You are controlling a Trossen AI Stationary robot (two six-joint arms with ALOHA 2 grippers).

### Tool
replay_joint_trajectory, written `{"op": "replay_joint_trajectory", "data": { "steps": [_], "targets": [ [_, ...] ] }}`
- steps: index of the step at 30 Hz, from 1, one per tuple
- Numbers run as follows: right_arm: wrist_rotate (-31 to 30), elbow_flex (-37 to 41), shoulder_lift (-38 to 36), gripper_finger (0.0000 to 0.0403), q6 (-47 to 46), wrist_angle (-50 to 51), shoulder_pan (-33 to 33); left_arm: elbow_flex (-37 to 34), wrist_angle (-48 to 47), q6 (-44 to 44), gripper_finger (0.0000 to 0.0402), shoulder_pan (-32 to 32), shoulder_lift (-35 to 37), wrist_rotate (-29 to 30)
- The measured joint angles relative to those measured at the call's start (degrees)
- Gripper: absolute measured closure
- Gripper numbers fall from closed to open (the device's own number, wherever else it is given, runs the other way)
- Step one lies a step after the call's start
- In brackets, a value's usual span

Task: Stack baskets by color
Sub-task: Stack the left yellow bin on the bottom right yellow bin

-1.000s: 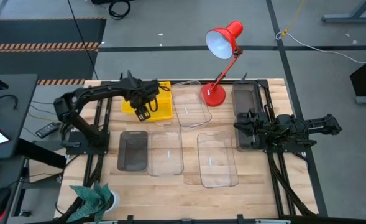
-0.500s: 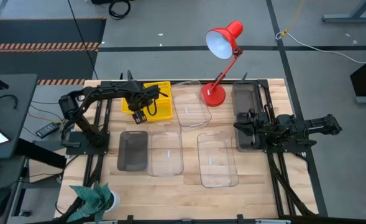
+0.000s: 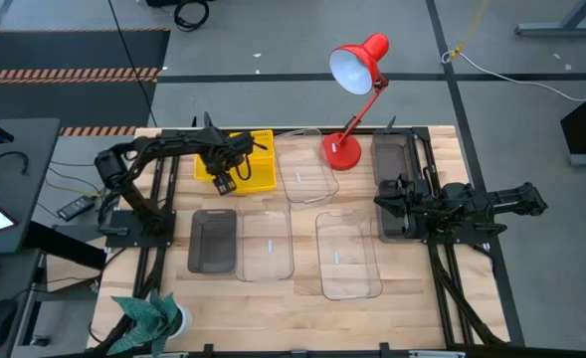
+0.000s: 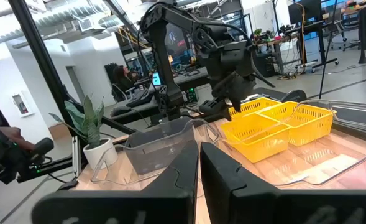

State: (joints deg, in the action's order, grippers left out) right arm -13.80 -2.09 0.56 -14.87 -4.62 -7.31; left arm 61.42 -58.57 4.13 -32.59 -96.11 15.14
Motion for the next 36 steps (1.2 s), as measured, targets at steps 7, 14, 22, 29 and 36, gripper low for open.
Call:
{"op": "replay_joint_trajectory", "data": {
  "steps": [7, 14, 22, 29, 36],
  "targets": [
    [0.0, -0.02, 0.02, 0.038, 0.0, 0.0, 0.0, 0.0, 0.82, 0.12, 0.0229, -0.36, -2.85, -0.38],
    [0.0, -0.01, 0.02, 0.038, 0.0, 0.0, 0.0, -0.03, 1.56, 1.52, 0.0257, -0.36, -5.21, -0.4],
    [0.0, -0.02, 0.02, 0.038, 0.0, 0.0, 0.0, -0.03, 0.18, 1.61, 0.0322, -0.36, -5.19, -0.38],
    [-0.02, 0.0, 0.0, 0.038, 0.0, 0.0, 0.0, 0.07, -2.93, 0.96, 0.0392, -0.36, -4.07, -0.36],
    [-0.02, 0.0, 0.0, 0.038, 0.0, -0.02, 0.0, 4.39, -9.1, -3.81, 0.0395, -0.36, -0.04, -0.27]
  ]
}}
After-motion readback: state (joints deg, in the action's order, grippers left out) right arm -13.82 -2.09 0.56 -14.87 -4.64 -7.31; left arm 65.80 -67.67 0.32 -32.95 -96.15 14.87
